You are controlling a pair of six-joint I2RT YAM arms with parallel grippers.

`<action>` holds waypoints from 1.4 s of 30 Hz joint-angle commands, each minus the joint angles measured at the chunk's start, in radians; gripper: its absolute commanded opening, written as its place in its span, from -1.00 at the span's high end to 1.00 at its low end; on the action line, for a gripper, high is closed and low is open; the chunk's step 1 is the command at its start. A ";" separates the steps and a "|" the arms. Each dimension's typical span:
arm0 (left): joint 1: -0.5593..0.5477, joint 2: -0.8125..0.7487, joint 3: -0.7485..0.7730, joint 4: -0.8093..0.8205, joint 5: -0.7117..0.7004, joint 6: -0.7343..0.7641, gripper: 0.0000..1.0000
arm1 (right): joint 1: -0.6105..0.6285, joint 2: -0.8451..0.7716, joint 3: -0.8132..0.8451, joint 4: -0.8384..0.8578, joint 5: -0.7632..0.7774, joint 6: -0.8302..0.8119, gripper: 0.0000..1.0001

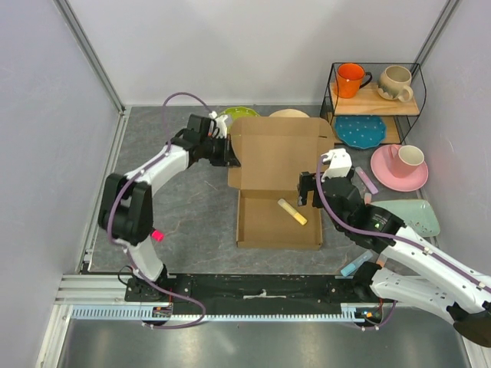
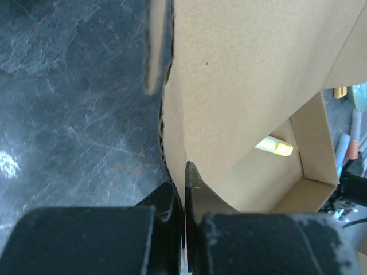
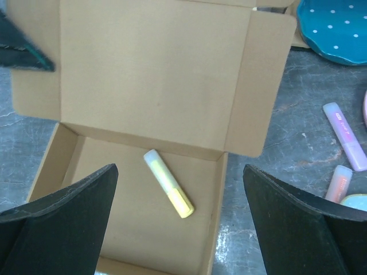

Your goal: Fold the paper box

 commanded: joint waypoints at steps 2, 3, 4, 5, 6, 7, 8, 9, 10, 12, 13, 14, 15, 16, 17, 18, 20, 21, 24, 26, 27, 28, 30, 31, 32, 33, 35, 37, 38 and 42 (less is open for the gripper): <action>-0.062 -0.250 -0.295 0.385 -0.195 0.033 0.97 | -0.008 0.014 0.092 -0.062 0.074 -0.029 -0.97; -0.075 -0.307 -0.334 0.467 -0.232 0.039 0.97 | -0.011 0.017 0.117 -0.076 0.075 -0.032 -0.96; -0.102 -0.338 -0.406 0.510 -0.261 0.046 0.96 | -0.014 0.026 0.132 -0.103 0.077 -0.039 -0.96; -0.116 -0.366 -0.445 0.549 -0.325 0.060 0.97 | -0.020 0.029 0.161 -0.120 0.069 -0.044 -0.96; -0.128 -0.416 -0.480 0.589 -0.356 0.065 0.97 | -0.024 0.032 0.175 -0.135 0.069 -0.047 -0.96; -0.147 -0.438 -0.544 0.665 -0.384 0.069 0.96 | -0.026 0.041 0.193 -0.172 0.063 -0.053 -0.96; -0.156 -0.458 -0.572 0.695 -0.428 0.076 0.97 | -0.032 0.045 0.230 -0.192 0.062 -0.056 -0.96; -0.161 -0.479 -0.600 0.733 -0.448 0.080 0.97 | -0.035 0.049 0.250 -0.212 0.062 -0.056 -0.96; -0.170 -0.516 -0.656 0.800 -0.471 0.086 0.96 | -0.037 0.061 0.269 -0.259 0.062 -0.058 -0.96; -0.173 -0.554 -0.718 0.889 -0.524 0.106 0.97 | -0.050 0.075 0.324 -0.303 0.066 -0.070 -0.96; -0.176 -0.593 -0.779 0.931 -0.539 0.114 0.96 | -0.055 0.084 0.335 -0.338 0.068 -0.079 -0.96; -0.178 -0.608 -0.809 1.024 -0.548 0.134 0.96 | -0.069 0.086 0.350 -0.349 0.068 -0.091 -0.96; -0.179 -0.622 -0.835 1.060 -0.585 0.143 0.97 | -0.077 0.086 0.355 -0.358 0.051 -0.098 -0.96; -0.182 -0.648 -0.870 1.090 -0.597 0.154 0.96 | -0.083 0.091 0.361 -0.378 0.037 -0.099 -0.96; -0.182 -0.657 -0.884 1.127 -0.625 0.175 0.97 | -0.095 0.089 0.368 -0.384 0.017 -0.099 -0.96; -0.182 -0.666 -0.893 1.138 -0.640 0.187 0.96 | -0.098 0.089 0.370 -0.387 -0.016 -0.102 -0.96; -0.182 -0.688 -0.913 1.155 -0.674 0.227 0.97 | -0.109 0.098 0.367 -0.404 -0.043 -0.108 -0.96; -0.182 -0.694 -0.919 1.164 -0.676 0.241 0.97 | -0.113 0.106 0.362 -0.406 -0.052 -0.116 -0.96; -0.182 -0.700 -0.927 1.177 -0.647 0.313 0.96 | -0.129 0.123 0.327 -0.386 -0.087 -0.119 -0.96; -0.182 -0.699 -0.924 1.175 -0.615 0.336 0.97 | -0.144 0.135 0.292 -0.334 -0.119 -0.125 -0.96; -0.182 -0.693 -0.921 1.169 -0.596 0.344 0.97 | -0.150 0.140 0.280 -0.312 -0.133 -0.133 -0.96; -0.182 -0.691 -0.915 1.163 -0.573 0.353 0.96 | -0.158 0.152 0.269 -0.273 -0.139 -0.143 -0.96; -0.182 -0.682 -0.909 1.149 -0.509 0.364 0.96 | -0.192 0.166 0.244 -0.228 -0.173 -0.170 -0.96; -0.182 -0.680 -0.901 1.128 -0.490 0.367 0.96 | -0.205 0.178 0.238 -0.187 -0.190 -0.185 -0.96; -0.182 -0.673 -0.895 1.109 -0.466 0.367 0.96 | -0.236 0.186 0.229 -0.166 -0.220 -0.190 -0.96; -0.182 -0.667 -0.890 1.097 -0.461 0.367 0.97 | -0.251 0.192 0.223 -0.145 -0.237 -0.199 -0.96; -0.182 -0.642 -0.876 1.060 -0.453 0.363 0.96 | -0.296 0.215 0.212 -0.088 -0.273 -0.220 -0.96; -0.181 -0.624 -0.878 1.058 -0.447 0.358 0.96 | -0.328 0.251 0.207 -0.051 -0.317 -0.232 -0.96; -0.181 -0.621 -0.879 1.060 -0.440 0.356 0.96 | -0.362 0.262 0.195 -0.036 -0.329 -0.242 -0.96; -0.181 -0.601 -0.890 1.072 -0.444 0.358 0.97 | -0.428 0.304 0.175 0.045 -0.406 -0.228 -0.96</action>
